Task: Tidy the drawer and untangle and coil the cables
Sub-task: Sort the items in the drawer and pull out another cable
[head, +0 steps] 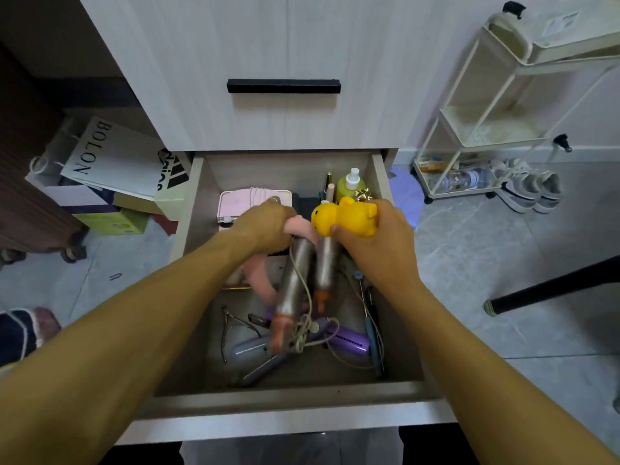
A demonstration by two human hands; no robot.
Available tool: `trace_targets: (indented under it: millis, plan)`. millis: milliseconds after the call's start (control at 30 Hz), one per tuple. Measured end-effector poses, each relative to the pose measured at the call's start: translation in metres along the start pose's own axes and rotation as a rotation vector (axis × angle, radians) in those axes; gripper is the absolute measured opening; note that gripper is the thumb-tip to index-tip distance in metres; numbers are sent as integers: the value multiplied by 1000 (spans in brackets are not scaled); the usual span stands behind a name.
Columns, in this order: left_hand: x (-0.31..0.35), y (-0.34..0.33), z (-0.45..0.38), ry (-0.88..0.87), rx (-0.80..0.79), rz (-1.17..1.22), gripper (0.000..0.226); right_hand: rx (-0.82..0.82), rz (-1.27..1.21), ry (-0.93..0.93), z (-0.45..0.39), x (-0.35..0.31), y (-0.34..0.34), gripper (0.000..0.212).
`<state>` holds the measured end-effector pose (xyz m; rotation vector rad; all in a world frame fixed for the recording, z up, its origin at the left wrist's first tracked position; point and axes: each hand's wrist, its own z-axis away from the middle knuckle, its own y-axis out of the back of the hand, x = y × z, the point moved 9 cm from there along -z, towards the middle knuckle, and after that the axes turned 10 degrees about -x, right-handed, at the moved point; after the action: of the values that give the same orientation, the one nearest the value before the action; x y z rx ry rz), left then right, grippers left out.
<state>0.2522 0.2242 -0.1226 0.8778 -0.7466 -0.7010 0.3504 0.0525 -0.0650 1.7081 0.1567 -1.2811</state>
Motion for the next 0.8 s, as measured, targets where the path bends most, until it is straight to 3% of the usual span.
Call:
trace_targets:
  millis: [133, 367, 433, 567, 733, 800]
  plan:
    - [34, -30, 30, -202, -56, 24, 30, -50, 43, -40, 6, 2, 4, 50]
    - [45, -42, 64, -254, -98, 161, 39, -159, 27, -101, 16, 6, -17, 44]
    - [36, -36, 69, -218, -54, 280, 41, -148, -90, -163, 19, 12, -21, 44]
    - [-8, -30, 70, 54, 7, 765, 38, -143, -385, -391, 25, 43, -48, 49]
    - [-12, -17, 55, 87, -93, 426, 28, -153, -889, -626, 26, 65, -84, 51]
    - [-11, -8, 48, 107, -109, 366, 54, -154, -926, -663, 21, 67, -92, 47]
